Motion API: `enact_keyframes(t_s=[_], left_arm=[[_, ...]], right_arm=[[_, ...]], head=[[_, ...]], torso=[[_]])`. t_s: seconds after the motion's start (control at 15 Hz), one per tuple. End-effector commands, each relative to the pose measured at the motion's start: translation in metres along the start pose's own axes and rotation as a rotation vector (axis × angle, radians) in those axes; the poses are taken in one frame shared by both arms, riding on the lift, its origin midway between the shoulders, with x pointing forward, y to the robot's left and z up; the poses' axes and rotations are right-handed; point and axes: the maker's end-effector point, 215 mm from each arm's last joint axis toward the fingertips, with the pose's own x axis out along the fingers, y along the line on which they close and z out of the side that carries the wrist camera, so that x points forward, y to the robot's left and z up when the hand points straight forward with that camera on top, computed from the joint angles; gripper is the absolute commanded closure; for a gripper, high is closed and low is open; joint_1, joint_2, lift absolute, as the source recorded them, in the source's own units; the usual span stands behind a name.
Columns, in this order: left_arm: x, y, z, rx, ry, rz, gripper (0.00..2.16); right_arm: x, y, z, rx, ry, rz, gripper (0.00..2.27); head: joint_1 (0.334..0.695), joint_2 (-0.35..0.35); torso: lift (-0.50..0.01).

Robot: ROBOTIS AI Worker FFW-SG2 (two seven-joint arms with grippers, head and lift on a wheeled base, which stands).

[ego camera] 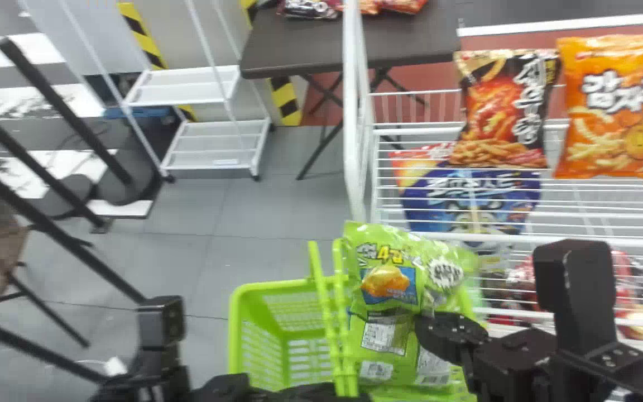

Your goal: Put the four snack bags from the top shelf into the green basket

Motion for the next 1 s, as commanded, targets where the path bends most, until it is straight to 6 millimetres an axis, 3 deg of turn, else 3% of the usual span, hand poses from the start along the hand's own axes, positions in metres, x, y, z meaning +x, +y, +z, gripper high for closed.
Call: enact_keyframes(t_s=[0.0,0.4,0.47,0.53,0.67,0.8,0.93], left_arm=[[0.002,-0.005,-0.001,-0.013,-0.001,-0.016,2.15],[0.003,-0.011,0.0,-0.018,0.006,-0.024,2.15],[0.003,-0.011,0.0,-0.015,0.005,-0.025,2.15],[0.003,-0.012,-0.001,-0.017,0.006,-0.026,2.15],[0.002,-0.013,-0.001,-0.017,0.008,-0.026,2.15],[0.001,-0.013,0.001,-0.012,0.006,-0.026,2.15],[0.0,-0.013,0.001,-0.011,0.006,-0.026,2.15]], right_arm=[[0.033,0.024,-0.023,-0.064,0.079,0.032,2.25],[0.098,0.071,-0.075,-0.253,0.251,0.072,2.25],[0.106,0.076,-0.08,-0.289,0.275,0.078,2.15],[0.112,0.079,-0.084,-0.296,0.293,0.086,1.85],[0.116,0.075,-0.087,-0.293,0.303,0.082,0.01],[0.1,0.06,-0.081,-0.272,0.309,0.065,0.0],[0.069,0.045,-0.064,-0.201,0.272,0.067,0.03]], head=[[0.695,0.328],[0.695,0.35],[0.695,0.35],[0.695,0.35],[0.695,0.35],[0.695,0.35],[0.695,0.35]], torso=[[-0.004],[-0.004],[-0.004],[-0.004],[-0.004],[-0.004],[-0.004]])
